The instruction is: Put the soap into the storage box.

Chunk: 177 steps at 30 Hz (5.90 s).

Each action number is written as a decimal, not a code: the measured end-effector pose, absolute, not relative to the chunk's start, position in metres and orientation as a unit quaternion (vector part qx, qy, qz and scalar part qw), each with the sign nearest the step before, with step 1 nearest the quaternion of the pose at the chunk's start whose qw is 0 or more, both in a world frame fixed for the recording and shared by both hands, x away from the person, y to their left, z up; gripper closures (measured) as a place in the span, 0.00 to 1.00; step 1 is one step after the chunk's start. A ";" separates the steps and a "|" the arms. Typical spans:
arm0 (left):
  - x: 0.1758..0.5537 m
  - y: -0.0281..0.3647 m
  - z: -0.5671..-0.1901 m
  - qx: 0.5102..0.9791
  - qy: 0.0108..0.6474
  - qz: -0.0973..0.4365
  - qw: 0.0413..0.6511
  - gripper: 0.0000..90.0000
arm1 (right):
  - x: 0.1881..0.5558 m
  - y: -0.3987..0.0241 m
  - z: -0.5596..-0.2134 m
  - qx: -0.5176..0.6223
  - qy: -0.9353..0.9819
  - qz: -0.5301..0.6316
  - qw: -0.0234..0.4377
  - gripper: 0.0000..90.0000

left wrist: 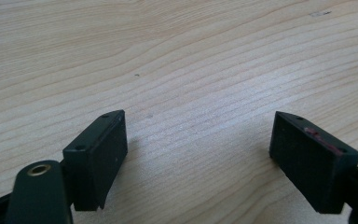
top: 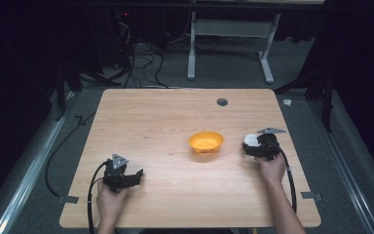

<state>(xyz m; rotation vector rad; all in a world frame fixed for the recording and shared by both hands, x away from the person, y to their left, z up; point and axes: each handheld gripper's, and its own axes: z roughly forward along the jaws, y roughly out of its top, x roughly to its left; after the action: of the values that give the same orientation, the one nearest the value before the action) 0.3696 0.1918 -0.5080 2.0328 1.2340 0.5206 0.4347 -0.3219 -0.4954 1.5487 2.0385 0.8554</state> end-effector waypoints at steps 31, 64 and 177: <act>0.370 0.192 -0.508 0.783 0.476 0.201 0.346 0.22 | 0.420 -0.318 -0.471 0.535 0.737 0.345 0.225 0.28; 0.370 0.192 -0.508 0.783 0.476 0.201 0.346 0.22 | 0.404 -0.284 -0.428 0.479 0.761 0.387 0.204 0.28; 0.370 0.192 -0.508 0.783 0.475 0.200 0.347 0.22 | 0.437 -0.222 -0.414 0.436 0.780 0.410 0.182 0.28</act>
<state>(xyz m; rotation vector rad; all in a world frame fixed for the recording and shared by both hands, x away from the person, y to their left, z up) 0.3696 0.1918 -0.5080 2.0326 1.2332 0.5194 0.4372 -0.2223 -0.4136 1.2295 2.2028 1.1586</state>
